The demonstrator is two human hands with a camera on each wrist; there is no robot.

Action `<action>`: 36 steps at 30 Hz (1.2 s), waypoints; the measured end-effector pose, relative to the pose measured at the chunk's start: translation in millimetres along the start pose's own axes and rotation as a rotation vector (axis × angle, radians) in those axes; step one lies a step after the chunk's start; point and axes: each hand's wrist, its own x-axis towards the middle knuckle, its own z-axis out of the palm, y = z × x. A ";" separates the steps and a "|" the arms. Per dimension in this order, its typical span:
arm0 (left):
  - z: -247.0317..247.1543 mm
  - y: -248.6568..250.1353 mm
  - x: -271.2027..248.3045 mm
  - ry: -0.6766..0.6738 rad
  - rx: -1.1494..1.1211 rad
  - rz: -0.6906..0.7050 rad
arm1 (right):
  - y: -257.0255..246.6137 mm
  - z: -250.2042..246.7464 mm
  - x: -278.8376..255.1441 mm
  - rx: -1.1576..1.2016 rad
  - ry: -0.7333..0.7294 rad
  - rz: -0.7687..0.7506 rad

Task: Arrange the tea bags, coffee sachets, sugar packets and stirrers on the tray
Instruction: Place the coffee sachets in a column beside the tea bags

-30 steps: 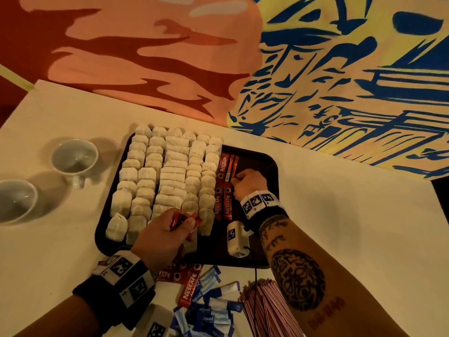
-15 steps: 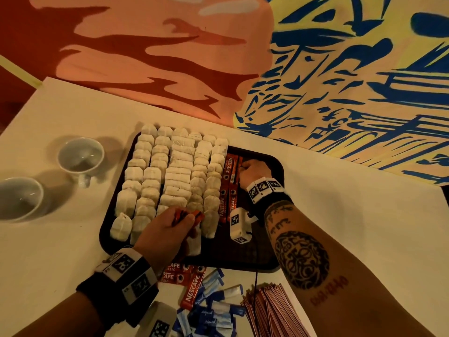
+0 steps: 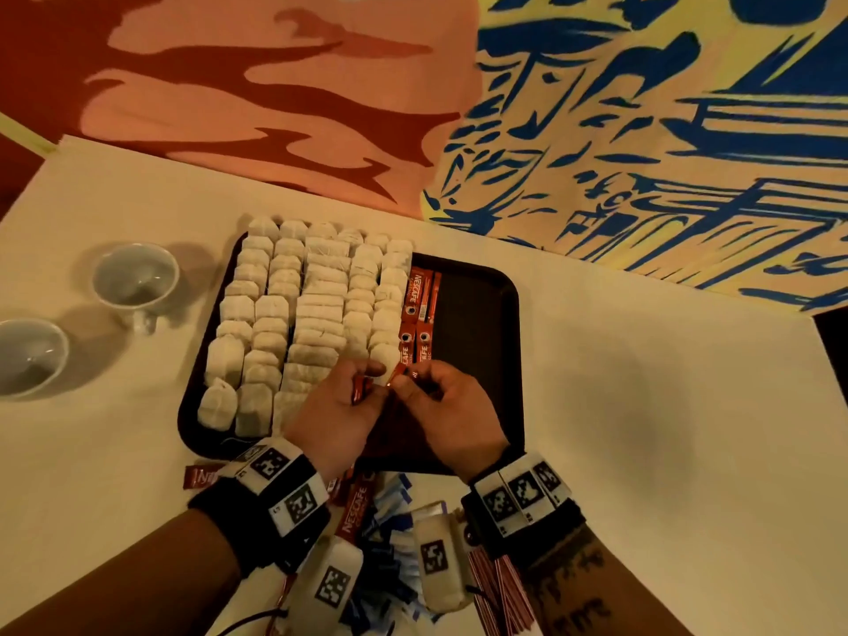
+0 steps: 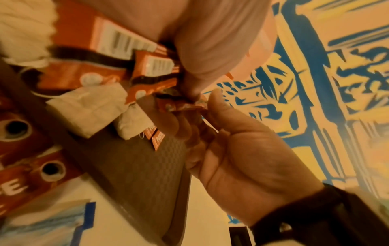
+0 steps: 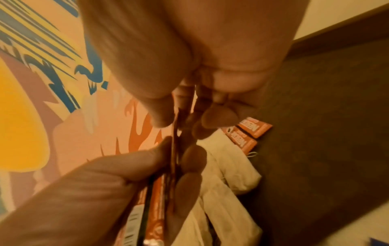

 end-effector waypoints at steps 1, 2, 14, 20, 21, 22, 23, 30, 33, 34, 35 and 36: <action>3.3 -2.6 -2.2 -0.023 0.029 0.023 | 7.7 -0.7 -2.2 0.011 0.033 0.009; 6.3 -5.2 -3.8 -0.040 0.032 0.033 | 13.1 -2.7 -2.8 0.017 0.050 0.019; -5.5 -19.5 -17.9 0.061 -0.317 -0.190 | 39.3 -15.3 45.5 -0.399 -0.037 0.038; -7.5 -24.4 -22.4 0.057 -0.306 -0.197 | 39.7 -6.1 49.1 -0.419 -0.077 0.084; -8.0 -23.7 -23.3 0.055 -0.307 -0.197 | 40.2 -4.9 49.3 -0.419 -0.071 0.089; -8.2 -23.0 -23.8 0.053 -0.306 -0.197 | 41.0 -3.9 49.8 -0.419 -0.064 0.095; -8.5 -22.1 -24.2 0.051 -0.305 -0.198 | 41.8 -2.7 50.3 -0.419 -0.054 0.103; -5.9 -16.9 -23.8 0.030 -0.309 -0.199 | 44.7 0.7 51.0 -0.404 -0.027 0.139; -4.2 -15.4 -23.5 0.026 -0.310 -0.200 | 44.4 2.3 47.6 -0.401 -0.012 0.136; -3.6 -14.0 -23.6 0.023 -0.320 -0.205 | 45.7 3.1 47.2 -0.402 -0.008 0.141; -2.9 -12.3 -23.8 0.018 -0.333 -0.212 | 45.8 3.4 45.8 -0.396 -0.001 0.149; -2.0 -10.9 -23.9 0.012 -0.344 -0.219 | 45.8 3.2 44.5 -0.381 0.011 0.157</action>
